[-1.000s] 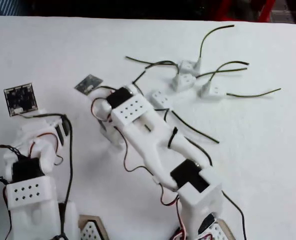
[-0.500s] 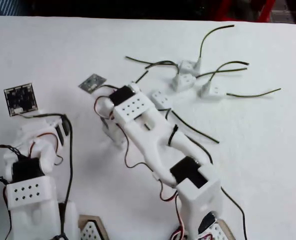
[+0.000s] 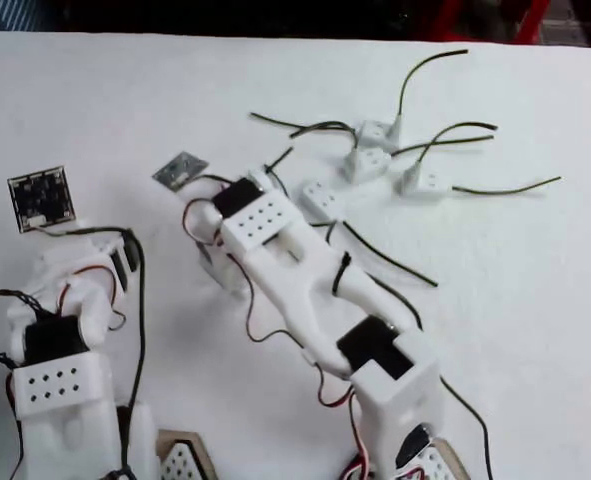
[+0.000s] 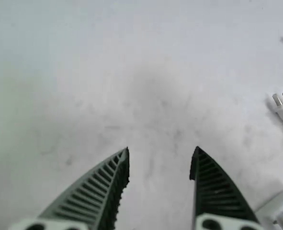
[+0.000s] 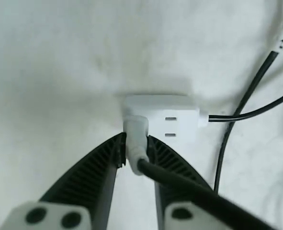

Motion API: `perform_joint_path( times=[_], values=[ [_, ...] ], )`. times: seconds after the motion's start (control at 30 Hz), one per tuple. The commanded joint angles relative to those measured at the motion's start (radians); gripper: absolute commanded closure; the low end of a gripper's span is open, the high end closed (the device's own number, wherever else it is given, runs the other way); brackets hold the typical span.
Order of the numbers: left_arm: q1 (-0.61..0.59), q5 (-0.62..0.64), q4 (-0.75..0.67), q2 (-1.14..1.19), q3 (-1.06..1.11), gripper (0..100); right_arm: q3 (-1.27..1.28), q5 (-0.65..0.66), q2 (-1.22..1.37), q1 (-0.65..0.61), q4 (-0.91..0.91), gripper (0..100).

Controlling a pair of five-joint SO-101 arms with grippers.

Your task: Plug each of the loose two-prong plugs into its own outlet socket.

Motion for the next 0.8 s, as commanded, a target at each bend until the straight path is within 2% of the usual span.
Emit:
perform_joint_path(
  times=[0.0,0.37,0.57,0.77],
  values=[
    [-0.012,0.008,-0.023,-0.022,-0.005,79,0.032,-0.011,-0.010,-0.008,-0.044,98.2],
    [-0.012,0.006,-0.023,-0.022,-0.005,79,0.141,-0.011,-0.024,0.004,-0.093,98.2],
    [-0.012,0.006,-0.023,-0.022,-0.005,79,0.290,-0.009,-0.203,0.033,-0.165,98.2],
    [-0.012,0.006,-0.023,-0.022,-0.005,79,0.489,-0.003,-0.300,0.030,-0.375,98.2]
  ],
)
